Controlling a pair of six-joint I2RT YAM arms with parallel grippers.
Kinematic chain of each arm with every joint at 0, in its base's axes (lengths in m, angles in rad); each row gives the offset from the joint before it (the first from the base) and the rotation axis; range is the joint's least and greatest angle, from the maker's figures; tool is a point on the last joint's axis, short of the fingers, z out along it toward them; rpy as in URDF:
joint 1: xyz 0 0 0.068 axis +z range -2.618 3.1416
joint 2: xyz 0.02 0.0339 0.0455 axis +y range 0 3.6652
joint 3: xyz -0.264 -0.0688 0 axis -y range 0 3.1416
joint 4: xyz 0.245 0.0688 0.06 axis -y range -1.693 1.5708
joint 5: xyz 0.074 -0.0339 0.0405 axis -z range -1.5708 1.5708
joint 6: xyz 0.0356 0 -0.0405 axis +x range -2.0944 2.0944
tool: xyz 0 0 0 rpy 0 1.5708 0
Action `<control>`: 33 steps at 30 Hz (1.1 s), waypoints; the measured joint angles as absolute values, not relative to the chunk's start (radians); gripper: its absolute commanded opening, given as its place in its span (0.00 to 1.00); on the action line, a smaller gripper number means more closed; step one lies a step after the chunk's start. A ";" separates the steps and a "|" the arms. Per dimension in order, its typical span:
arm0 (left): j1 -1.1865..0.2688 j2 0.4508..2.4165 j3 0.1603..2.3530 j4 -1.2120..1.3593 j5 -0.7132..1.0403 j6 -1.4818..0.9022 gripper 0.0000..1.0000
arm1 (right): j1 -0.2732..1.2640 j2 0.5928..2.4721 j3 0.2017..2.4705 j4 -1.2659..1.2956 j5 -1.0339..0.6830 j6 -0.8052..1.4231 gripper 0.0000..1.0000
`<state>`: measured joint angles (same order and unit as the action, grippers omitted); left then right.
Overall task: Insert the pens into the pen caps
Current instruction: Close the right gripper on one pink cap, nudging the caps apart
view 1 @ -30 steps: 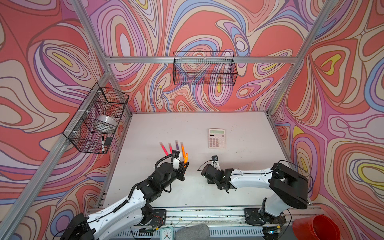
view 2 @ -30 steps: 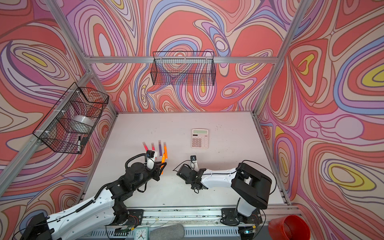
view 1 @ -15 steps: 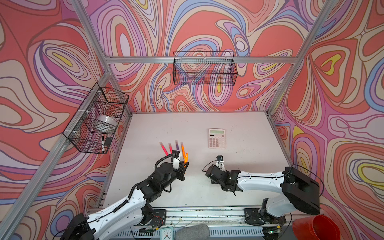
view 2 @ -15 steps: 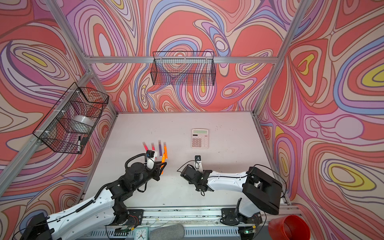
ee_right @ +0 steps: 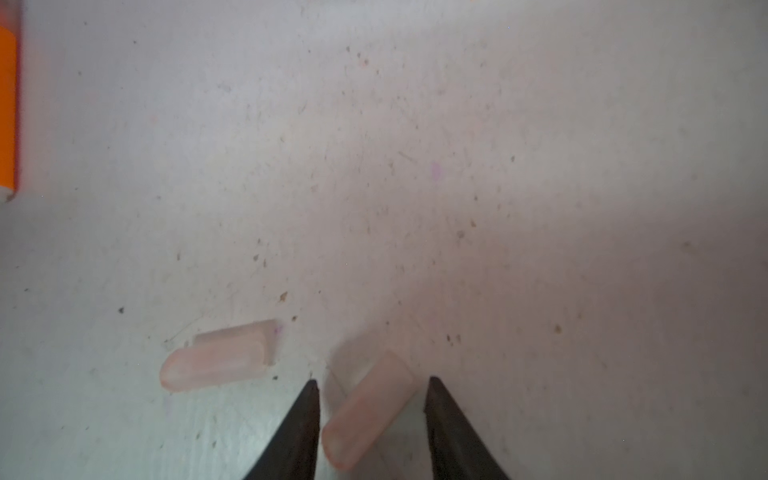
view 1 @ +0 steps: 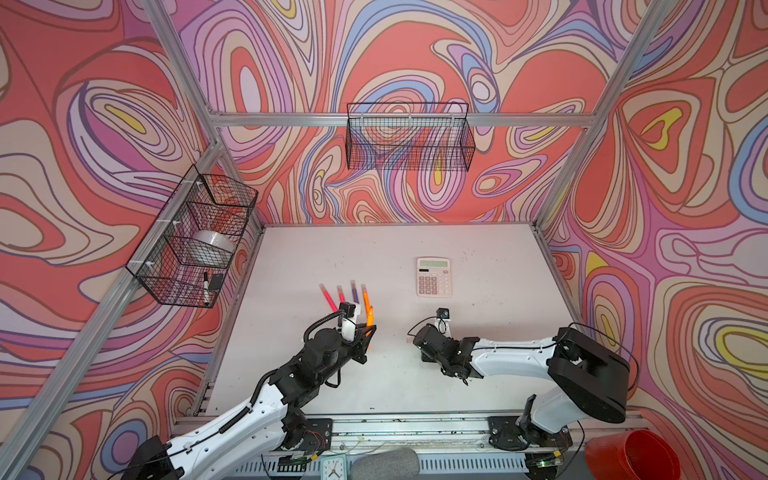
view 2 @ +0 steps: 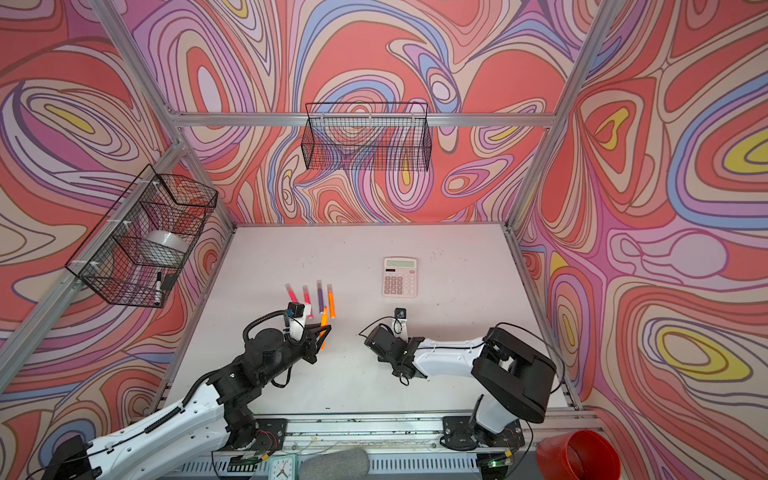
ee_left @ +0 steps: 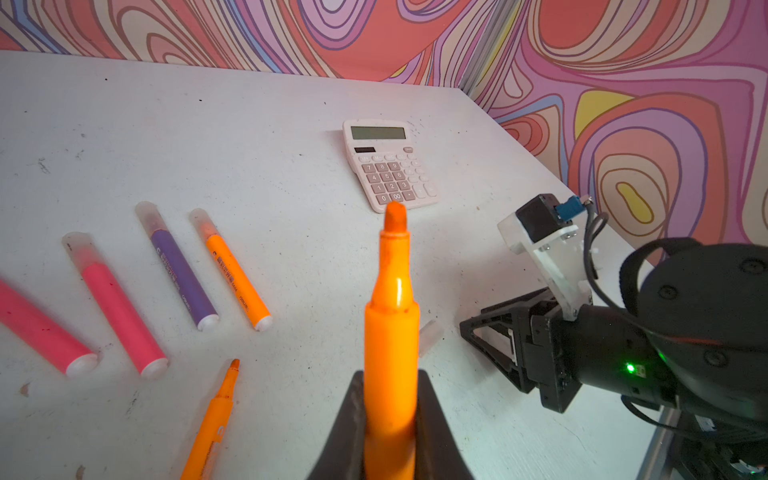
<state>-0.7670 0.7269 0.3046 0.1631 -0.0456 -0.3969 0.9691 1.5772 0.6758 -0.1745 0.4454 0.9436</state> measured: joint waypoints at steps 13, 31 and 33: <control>-0.767 0.731 0.305 0.161 -0.052 -0.397 0.00 | 0.950 1.678 0.795 -0.232 0.456 0.929 0.29; -0.767 0.762 0.305 0.168 -0.053 -0.397 0.00 | 0.965 1.683 0.834 -0.352 0.453 0.869 0.35; -0.767 0.762 0.305 0.168 -0.053 -0.397 0.00 | 0.969 1.683 0.834 -0.349 0.450 0.858 0.36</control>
